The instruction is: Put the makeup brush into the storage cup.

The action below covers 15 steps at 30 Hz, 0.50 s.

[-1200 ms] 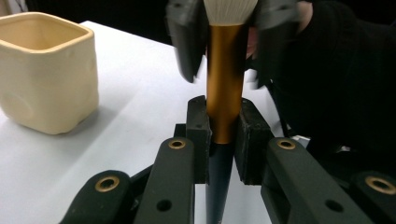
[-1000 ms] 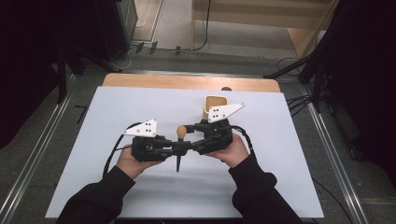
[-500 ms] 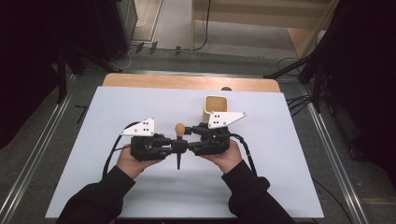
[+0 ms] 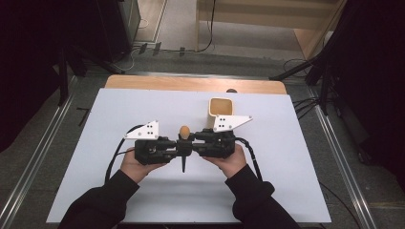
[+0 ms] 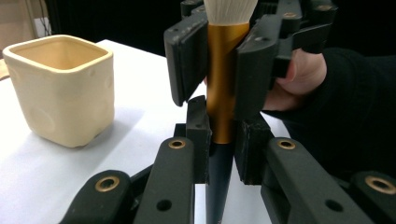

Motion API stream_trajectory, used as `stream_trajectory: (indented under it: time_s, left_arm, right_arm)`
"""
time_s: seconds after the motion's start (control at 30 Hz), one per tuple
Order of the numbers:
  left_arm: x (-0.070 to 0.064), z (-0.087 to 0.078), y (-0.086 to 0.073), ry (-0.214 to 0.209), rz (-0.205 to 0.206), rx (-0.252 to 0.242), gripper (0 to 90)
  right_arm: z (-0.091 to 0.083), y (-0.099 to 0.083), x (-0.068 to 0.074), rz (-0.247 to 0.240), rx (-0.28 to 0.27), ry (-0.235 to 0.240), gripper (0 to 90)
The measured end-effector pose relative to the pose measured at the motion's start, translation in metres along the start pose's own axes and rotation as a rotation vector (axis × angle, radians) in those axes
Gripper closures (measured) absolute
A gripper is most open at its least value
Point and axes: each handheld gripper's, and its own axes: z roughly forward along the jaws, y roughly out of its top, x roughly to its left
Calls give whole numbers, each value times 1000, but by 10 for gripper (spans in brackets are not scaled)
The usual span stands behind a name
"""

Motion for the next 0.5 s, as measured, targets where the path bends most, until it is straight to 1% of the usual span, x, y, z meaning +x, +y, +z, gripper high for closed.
stream_trajectory:
  time_s: [0.1,0.17,0.27,0.33,0.37,0.4,0.5]
  left_arm:
    - [0,0,0,2,1,0,790]
    - [0,0,0,0,3,0,789]
    - [0,0,0,-7,-4,-1,789]
    - [1,1,-1,-15,-10,2,787]
    - [1,1,-1,-12,-7,8,785]
    - [1,1,-1,-18,-15,9,783]
    - [1,1,-1,-14,-15,8,779]
  right_arm:
    - [0,0,0,2,0,7,778]
    - [1,0,1,-1,0,4,780]
    - [0,0,0,7,1,14,785]
    - [0,0,0,5,5,14,787]
    - [0,0,0,5,7,15,788]
    - [0,0,0,4,10,12,789]
    - [0,0,1,3,12,12,790]
